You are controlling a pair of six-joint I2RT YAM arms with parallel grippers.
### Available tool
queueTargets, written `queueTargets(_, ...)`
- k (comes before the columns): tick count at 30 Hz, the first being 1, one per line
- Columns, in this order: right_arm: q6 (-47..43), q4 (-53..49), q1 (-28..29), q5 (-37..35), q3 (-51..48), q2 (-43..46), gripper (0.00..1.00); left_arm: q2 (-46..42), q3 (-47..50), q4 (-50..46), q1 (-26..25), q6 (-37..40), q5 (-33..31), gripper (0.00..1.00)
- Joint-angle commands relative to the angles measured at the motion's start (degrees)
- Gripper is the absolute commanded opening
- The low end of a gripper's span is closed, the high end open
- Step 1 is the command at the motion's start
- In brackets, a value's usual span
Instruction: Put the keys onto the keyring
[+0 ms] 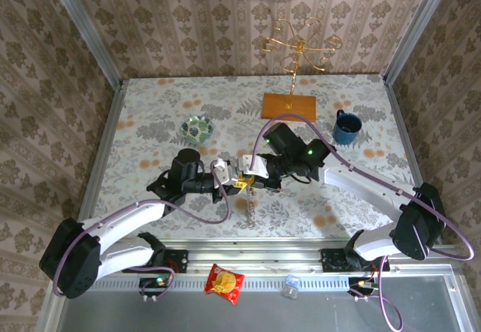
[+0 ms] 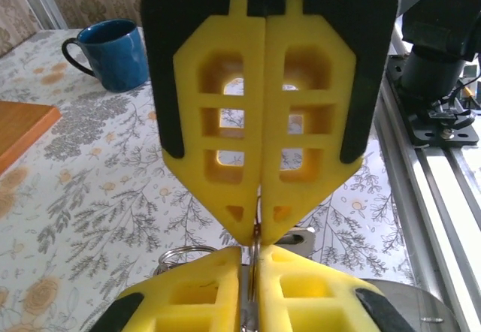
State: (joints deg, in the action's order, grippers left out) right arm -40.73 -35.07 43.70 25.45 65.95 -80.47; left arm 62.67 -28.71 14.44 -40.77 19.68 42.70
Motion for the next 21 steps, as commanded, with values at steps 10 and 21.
queueTargets(10, 13.48, 16.61, -6.01, 10.66, -12.92, 9.53, 0.35, -1.32, 2.15, 8.61, 0.49, -3.25, 2.91, 0.00)
queueTargets(21, 13.49, 19.31, -6.07, 11.84, -14.85, 6.97, 0.36, -0.59, 4.43, 15.18, 0.43, -5.87, 3.27, 0.00)
